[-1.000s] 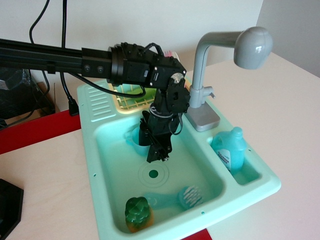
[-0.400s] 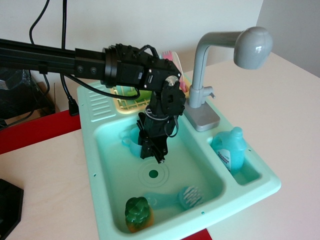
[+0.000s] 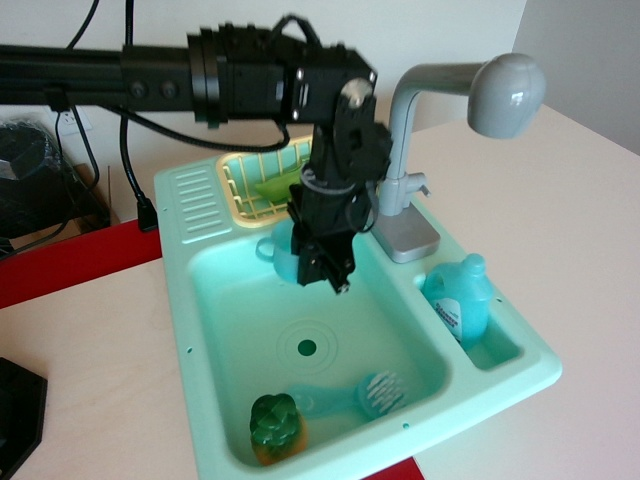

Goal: Put cup from sink to drying rack

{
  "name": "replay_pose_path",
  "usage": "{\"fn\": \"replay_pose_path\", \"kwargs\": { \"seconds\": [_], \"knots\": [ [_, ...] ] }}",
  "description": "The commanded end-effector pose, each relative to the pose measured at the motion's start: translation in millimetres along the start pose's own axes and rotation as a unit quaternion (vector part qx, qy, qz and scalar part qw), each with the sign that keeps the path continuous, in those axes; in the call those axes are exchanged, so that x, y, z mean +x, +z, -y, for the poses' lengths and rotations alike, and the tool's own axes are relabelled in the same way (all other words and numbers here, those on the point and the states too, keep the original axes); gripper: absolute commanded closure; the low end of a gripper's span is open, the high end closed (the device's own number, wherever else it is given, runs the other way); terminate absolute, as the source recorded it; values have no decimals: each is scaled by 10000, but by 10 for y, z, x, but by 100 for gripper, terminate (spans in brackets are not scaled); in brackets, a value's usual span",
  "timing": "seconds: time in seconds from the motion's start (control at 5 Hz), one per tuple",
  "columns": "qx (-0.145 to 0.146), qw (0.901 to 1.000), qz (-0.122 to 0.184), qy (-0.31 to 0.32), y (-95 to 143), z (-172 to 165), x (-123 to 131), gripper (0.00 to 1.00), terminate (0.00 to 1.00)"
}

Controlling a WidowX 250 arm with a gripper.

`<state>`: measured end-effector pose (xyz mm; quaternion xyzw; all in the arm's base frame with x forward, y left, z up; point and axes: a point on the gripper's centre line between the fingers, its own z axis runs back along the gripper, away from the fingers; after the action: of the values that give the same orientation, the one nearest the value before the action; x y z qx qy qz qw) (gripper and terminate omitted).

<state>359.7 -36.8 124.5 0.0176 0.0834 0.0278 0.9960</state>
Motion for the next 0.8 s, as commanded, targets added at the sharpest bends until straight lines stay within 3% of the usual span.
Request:
{"fn": "replay_pose_path", "kwargs": {
  "seconds": [0.0,0.6],
  "knots": [
    [-128,9953,948,130,823,-88,56,100,0],
    [-113,9910,613,1187,550,-1263,217,100,0]
  ]
}}
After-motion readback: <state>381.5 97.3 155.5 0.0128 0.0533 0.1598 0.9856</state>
